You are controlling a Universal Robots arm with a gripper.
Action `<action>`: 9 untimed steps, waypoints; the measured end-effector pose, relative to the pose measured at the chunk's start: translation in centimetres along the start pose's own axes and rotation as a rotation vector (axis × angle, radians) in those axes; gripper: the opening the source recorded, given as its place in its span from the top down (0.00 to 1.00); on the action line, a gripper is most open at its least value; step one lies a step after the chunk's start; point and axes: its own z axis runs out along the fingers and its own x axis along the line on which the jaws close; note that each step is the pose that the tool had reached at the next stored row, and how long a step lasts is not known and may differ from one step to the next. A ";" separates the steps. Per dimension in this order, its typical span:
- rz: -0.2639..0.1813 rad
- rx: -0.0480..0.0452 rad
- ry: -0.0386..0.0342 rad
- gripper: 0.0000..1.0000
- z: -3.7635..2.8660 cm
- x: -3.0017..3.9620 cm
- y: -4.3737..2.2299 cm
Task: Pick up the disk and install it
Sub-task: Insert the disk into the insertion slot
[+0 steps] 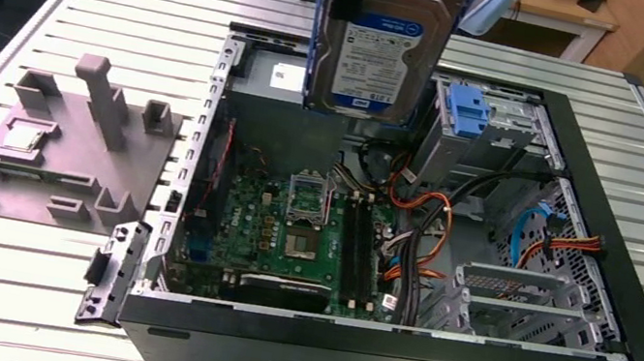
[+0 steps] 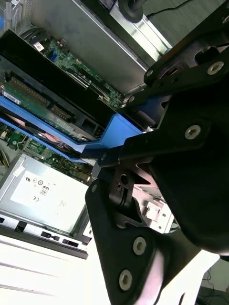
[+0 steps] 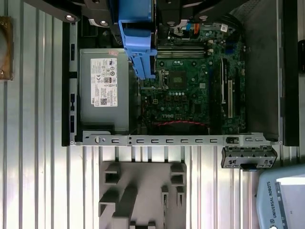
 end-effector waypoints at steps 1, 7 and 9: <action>0.000 0.0000 0.0000 0.63 0.00 0.00 -0.03; 0.000 0.0000 0.0000 0.63 0.00 0.18 -0.04; 0.000 0.0001 0.0000 0.63 0.00 0.32 -0.04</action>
